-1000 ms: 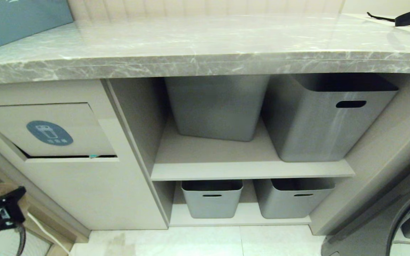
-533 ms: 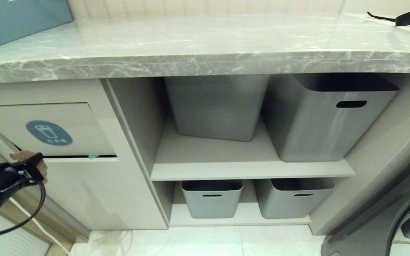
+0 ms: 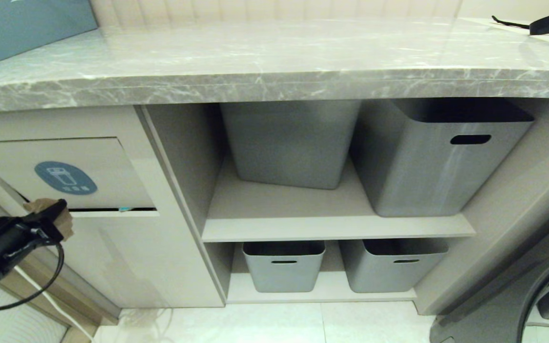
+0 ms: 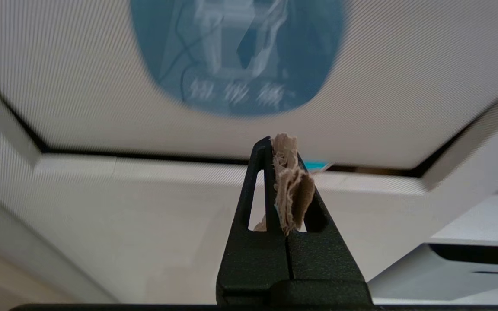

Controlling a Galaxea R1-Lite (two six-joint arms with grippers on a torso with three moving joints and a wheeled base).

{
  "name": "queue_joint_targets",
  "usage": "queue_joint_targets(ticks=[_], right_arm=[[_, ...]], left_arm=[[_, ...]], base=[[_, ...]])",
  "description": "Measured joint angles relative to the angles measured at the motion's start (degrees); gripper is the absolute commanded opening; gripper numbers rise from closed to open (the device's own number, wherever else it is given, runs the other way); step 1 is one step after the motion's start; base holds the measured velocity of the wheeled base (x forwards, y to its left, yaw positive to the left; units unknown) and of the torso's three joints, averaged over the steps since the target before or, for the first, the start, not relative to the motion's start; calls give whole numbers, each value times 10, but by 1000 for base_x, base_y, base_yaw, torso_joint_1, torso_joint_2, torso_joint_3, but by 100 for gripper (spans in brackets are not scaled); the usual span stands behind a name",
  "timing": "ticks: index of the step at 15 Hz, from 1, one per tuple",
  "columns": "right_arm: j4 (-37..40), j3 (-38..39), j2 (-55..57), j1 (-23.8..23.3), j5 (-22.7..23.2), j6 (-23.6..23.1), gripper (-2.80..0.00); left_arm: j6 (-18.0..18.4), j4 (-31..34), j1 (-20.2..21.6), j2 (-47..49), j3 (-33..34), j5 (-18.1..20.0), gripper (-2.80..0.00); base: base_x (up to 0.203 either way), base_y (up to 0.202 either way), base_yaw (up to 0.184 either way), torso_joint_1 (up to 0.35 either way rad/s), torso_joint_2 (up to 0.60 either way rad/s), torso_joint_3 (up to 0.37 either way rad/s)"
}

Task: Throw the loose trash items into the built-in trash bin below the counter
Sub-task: Put the garbage in the trash can

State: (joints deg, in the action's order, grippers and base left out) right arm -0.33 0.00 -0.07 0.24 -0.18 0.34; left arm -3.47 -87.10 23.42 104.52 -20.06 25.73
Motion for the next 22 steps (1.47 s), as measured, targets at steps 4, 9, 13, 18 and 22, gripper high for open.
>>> queue_joint_targets(ticks=[4, 9, 13, 18, 22], right_arm=[[0, 0, 0, 0, 0, 0, -280], [0, 0, 0, 0, 0, 0, -280], [0, 0, 0, 0, 0, 0, -280], [0, 0, 0, 0, 0, 0, -280], [0, 0, 0, 0, 0, 0, -280]], left_arm=[[-2, -1, 4, 43, -48, 0, -280], [-18, -1, -4, 89, -125, 0, -280], [-29, -1, -25, 112, -150, 0, -280], [-44, -1, -42, 137, -174, -1, -280], [-44, -1, -42, 157, -191, -3, -280]], base=[[0, 0, 0, 0, 0, 0], [0, 0, 0, 0, 0, 0], [0, 0, 0, 0, 0, 0], [0, 0, 0, 0, 0, 0], [0, 0, 0, 0, 0, 0]])
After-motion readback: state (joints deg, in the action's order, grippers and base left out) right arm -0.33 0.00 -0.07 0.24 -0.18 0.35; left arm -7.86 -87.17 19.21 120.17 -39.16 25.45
